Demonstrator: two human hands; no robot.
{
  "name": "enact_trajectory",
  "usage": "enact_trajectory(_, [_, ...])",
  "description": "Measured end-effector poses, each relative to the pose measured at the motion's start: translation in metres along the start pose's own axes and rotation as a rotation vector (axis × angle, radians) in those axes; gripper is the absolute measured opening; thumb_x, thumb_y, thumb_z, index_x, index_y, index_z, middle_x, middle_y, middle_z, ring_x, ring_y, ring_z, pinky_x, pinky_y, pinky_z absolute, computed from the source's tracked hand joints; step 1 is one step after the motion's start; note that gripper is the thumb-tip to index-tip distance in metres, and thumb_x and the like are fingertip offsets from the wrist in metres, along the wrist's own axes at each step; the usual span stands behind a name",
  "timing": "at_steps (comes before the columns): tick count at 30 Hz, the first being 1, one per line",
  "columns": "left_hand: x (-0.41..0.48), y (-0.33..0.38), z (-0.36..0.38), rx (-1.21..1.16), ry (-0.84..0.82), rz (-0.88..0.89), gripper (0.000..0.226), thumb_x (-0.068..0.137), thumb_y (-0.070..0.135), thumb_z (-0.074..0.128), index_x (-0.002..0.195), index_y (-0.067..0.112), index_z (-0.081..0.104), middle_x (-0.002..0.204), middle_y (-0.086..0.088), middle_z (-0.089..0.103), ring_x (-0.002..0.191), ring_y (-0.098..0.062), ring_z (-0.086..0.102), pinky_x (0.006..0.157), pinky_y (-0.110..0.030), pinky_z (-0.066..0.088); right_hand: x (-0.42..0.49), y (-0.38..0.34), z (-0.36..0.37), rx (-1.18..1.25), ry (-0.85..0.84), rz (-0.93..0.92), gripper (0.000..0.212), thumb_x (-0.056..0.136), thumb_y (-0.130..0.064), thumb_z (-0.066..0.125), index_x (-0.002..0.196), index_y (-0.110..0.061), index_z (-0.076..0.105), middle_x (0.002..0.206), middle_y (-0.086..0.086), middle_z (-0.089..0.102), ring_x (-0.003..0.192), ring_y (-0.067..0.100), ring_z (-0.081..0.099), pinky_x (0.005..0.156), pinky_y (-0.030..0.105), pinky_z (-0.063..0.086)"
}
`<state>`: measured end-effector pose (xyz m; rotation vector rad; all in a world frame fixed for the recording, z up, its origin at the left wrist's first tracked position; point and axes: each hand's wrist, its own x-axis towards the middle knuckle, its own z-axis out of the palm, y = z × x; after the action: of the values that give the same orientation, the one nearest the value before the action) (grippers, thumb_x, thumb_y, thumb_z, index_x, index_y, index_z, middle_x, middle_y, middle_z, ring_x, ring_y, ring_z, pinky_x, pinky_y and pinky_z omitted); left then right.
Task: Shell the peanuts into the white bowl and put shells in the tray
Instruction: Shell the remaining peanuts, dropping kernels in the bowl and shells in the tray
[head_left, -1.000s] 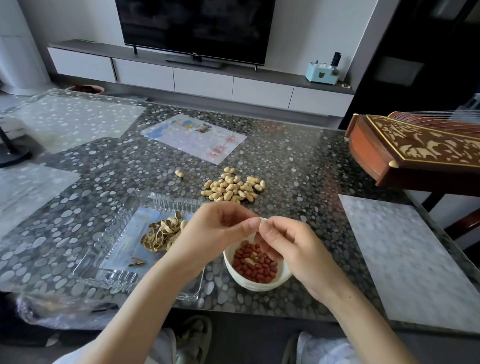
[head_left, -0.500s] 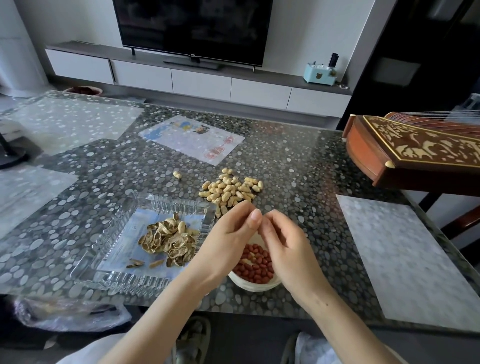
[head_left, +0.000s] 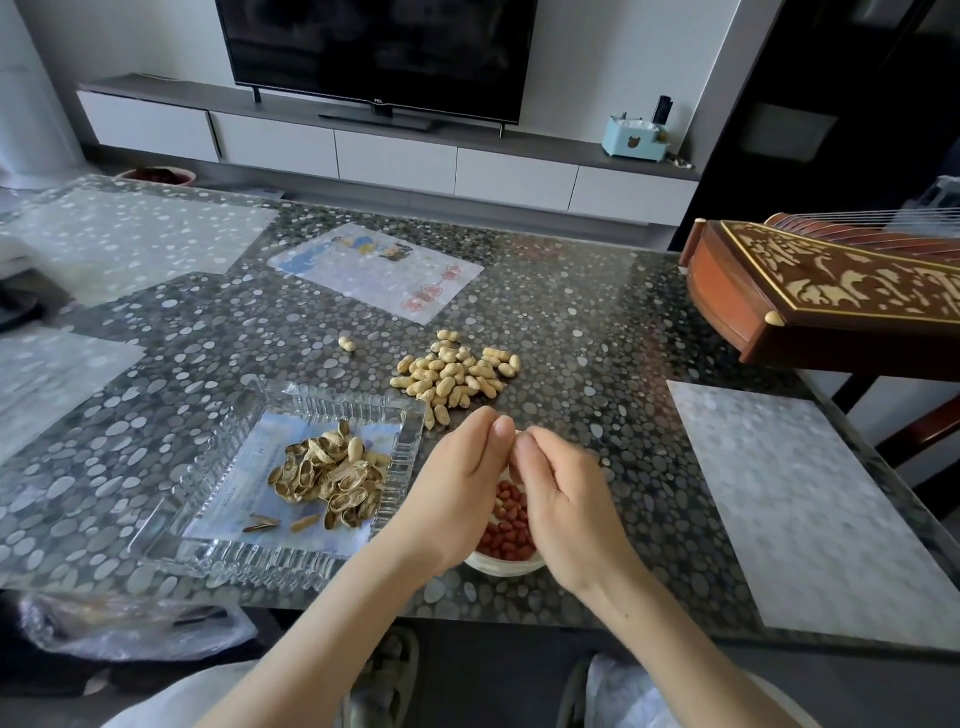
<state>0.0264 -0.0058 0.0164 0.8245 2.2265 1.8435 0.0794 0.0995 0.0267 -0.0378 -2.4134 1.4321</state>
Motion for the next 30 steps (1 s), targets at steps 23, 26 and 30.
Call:
enact_trajectory(23, [0.007, -0.001, -0.012, 0.286, -0.029, -0.148, 0.028, 0.098, 0.031, 0.044, 0.077, 0.016, 0.053, 0.063, 0.013, 0.058, 0.059, -0.004, 0.051, 0.058, -0.019, 0.040, 0.018, 0.013, -0.025, 0.391, 0.083, 0.508, 0.040, 0.100, -0.025, 0.041, 0.066, -0.010, 0.054, 0.049, -0.004, 0.038, 0.038, 0.005, 0.030, 0.041, 0.018, 0.023])
enact_trajectory(26, [0.008, -0.003, -0.012, 0.675, -0.003, -0.027, 0.029, 0.098, 0.035, 0.040, 0.086, 0.012, 0.051, 0.076, 0.000, 0.062, 0.069, -0.015, 0.056, 0.059, -0.029, 0.043, 0.019, 0.017, -0.029, 0.362, 0.127, 0.494, 0.040, 0.101, -0.025, 0.040, 0.067, -0.008, 0.054, 0.050, -0.002, 0.039, 0.038, 0.006, 0.030, 0.043, 0.021, 0.022])
enact_trajectory(30, [0.010, -0.005, -0.017, 0.798, -0.002, -0.013, 0.032, 0.095, 0.042, 0.044, 0.075, 0.017, 0.046, 0.069, 0.002, 0.057, 0.062, -0.015, 0.051, 0.053, -0.028, 0.038, 0.018, 0.018, -0.029, 0.316, 0.130, 0.473, 0.042, 0.101, -0.027, 0.040, 0.067, -0.008, 0.056, 0.049, -0.003, 0.041, 0.039, 0.006, 0.031, 0.045, 0.022, 0.024])
